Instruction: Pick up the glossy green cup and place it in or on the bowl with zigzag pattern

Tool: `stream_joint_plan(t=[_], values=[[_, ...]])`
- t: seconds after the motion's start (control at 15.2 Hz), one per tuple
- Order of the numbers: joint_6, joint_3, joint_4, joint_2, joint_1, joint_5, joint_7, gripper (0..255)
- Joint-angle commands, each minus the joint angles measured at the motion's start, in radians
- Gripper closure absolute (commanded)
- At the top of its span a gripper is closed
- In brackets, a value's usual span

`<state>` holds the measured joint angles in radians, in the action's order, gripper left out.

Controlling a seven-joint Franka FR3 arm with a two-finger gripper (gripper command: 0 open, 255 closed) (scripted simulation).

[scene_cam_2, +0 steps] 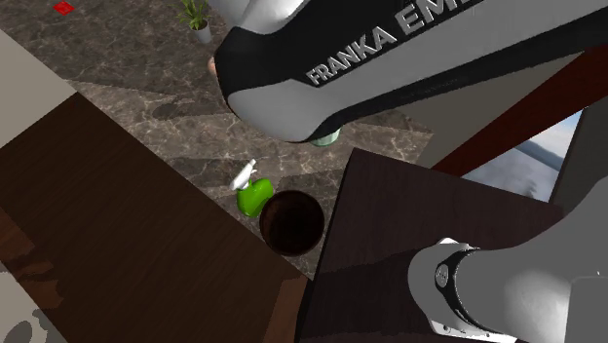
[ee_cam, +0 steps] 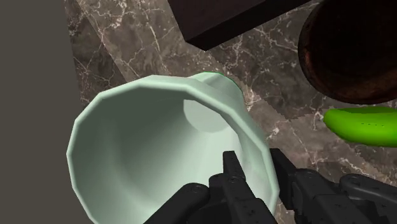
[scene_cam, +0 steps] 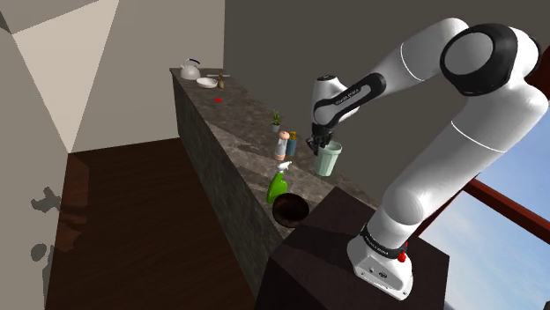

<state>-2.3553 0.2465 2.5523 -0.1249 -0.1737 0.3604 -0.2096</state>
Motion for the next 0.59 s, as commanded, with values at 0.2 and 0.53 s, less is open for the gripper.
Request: stream_joint_plan(t=[0.2, 0.53], values=[[0.054, -0.082, 0.065, -0.090, 0.064, -0.023, -0.123, 255], [0.116, -0.170, 0.095, -0.155, 0.138, -0.078, -0.236, 255]])
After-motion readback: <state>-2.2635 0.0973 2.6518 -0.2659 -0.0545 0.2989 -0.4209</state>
